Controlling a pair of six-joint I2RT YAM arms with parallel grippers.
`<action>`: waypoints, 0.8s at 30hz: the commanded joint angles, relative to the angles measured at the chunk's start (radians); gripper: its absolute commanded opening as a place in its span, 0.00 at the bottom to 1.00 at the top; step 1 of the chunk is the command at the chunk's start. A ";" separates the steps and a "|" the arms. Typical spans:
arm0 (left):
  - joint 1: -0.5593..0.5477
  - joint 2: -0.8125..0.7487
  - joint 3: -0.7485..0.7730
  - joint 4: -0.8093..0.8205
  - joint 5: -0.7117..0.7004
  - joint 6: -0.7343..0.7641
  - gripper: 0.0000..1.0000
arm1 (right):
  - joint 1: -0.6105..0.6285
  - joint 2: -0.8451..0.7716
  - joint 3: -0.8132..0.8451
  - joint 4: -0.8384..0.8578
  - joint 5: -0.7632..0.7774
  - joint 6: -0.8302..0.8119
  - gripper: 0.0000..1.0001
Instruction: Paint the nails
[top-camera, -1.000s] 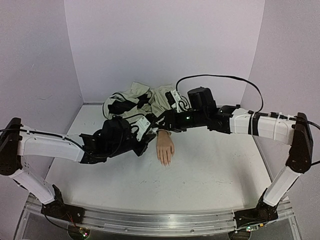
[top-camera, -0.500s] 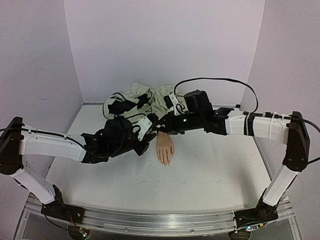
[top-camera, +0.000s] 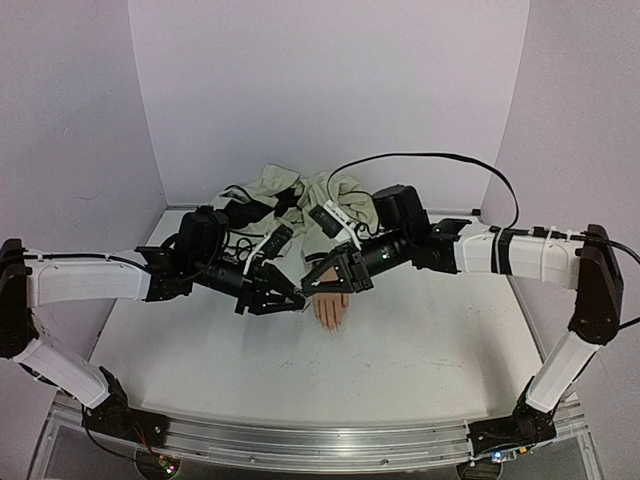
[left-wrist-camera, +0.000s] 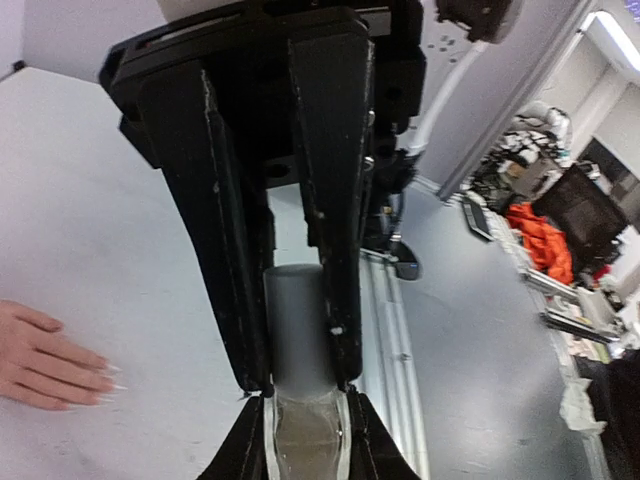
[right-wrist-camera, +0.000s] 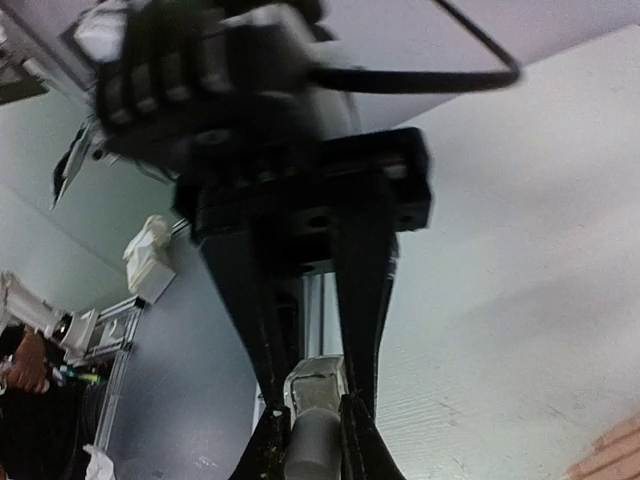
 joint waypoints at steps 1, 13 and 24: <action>-0.008 -0.039 0.064 0.134 0.336 -0.043 0.00 | 0.034 -0.048 0.014 0.067 -0.227 -0.084 0.00; -0.136 -0.126 -0.042 0.137 -0.764 0.207 0.00 | 0.034 -0.131 0.011 0.066 0.410 0.123 0.97; -0.217 -0.032 0.014 0.151 -1.151 0.270 0.00 | 0.034 -0.068 0.049 0.105 0.560 0.439 0.90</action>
